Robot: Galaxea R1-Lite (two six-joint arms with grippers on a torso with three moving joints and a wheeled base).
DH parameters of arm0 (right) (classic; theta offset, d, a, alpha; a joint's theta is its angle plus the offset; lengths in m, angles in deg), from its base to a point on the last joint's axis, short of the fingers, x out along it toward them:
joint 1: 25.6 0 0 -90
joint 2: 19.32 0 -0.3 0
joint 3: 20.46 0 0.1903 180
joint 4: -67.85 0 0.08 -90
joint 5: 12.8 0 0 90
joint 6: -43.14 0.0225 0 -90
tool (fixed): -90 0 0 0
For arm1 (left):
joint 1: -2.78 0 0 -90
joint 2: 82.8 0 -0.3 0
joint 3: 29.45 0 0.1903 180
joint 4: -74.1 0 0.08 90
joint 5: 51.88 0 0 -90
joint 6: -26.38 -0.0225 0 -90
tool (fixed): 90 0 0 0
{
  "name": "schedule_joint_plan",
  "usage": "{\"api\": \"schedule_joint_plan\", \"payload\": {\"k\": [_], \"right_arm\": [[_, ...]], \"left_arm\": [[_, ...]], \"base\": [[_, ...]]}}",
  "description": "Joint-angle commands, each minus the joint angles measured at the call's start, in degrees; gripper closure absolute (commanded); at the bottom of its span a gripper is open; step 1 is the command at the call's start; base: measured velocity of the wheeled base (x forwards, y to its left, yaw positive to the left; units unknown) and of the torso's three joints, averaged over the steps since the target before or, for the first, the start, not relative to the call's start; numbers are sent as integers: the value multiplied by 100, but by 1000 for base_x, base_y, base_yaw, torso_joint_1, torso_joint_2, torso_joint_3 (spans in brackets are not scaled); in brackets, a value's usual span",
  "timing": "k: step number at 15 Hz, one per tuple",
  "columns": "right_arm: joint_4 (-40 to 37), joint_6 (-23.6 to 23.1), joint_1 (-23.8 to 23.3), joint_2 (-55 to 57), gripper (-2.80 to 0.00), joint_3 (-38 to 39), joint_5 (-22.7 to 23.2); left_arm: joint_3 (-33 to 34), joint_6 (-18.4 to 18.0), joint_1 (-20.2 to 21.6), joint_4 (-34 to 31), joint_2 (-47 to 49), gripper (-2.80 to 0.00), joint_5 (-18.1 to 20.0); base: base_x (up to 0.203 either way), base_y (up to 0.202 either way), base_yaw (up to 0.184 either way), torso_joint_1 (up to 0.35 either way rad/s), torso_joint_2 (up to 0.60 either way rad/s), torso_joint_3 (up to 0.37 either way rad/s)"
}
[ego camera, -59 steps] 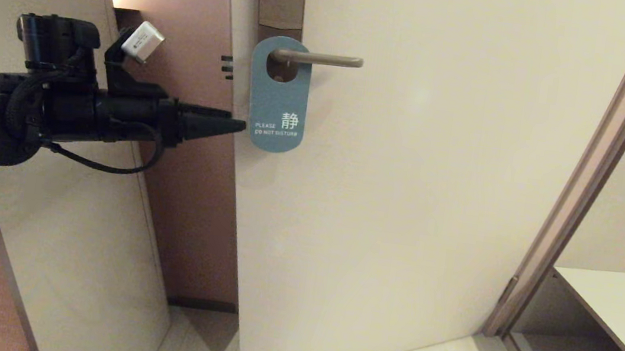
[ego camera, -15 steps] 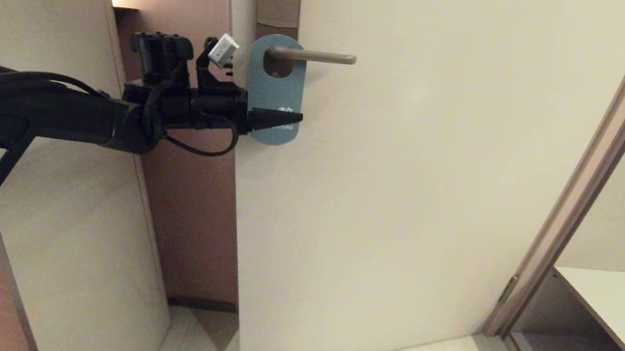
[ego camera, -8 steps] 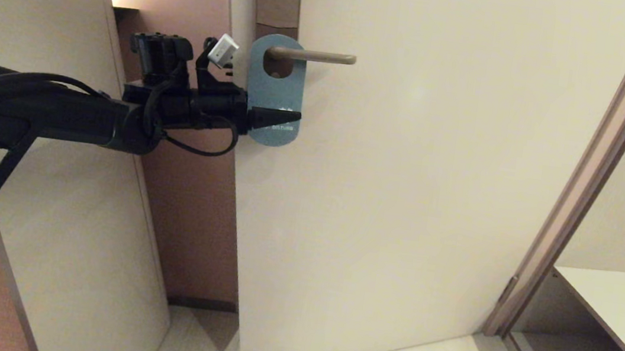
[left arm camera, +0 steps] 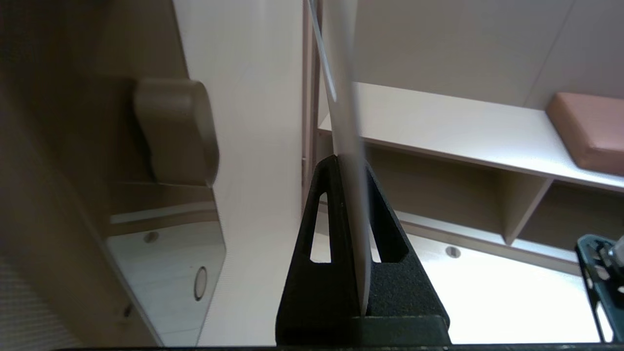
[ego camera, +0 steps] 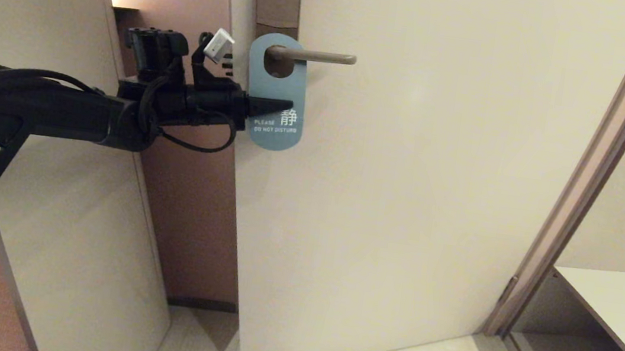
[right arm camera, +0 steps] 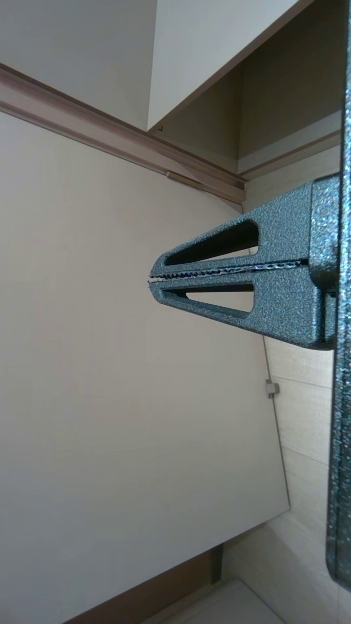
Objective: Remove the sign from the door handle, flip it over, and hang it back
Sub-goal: Take down the sign
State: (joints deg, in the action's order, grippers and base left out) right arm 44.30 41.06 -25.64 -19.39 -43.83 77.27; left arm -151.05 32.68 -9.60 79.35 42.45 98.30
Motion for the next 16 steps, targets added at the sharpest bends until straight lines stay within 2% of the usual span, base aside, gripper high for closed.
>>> {"api": "schedule_joint_plan", "payload": {"k": [1,5,10,11,16], "right_arm": [[1,-2,-4,7,0,0,2],[1,-2,-4,7,0,0,2],[1,-2,2,7,0,0,2],[1,-2,-4,7,0,0,2],[1,-2,-4,7,0,0,2]], "left_arm": [[6,-6,-2,22,-83,0,12],[40,-24,-3,13,-247,0,-77],[90,-59,-128,8,-452,0,-672],[143,-59,-143,-1,-528,0,-698],[907,-98,-223,-5,-1013,0,-991]], "base": [[0,0,0,0,0,0],[0,0,0,0,0,0],[0,0,0,0,0,0],[0,0,0,0,0,0],[0,0,0,0,0,0]]}}
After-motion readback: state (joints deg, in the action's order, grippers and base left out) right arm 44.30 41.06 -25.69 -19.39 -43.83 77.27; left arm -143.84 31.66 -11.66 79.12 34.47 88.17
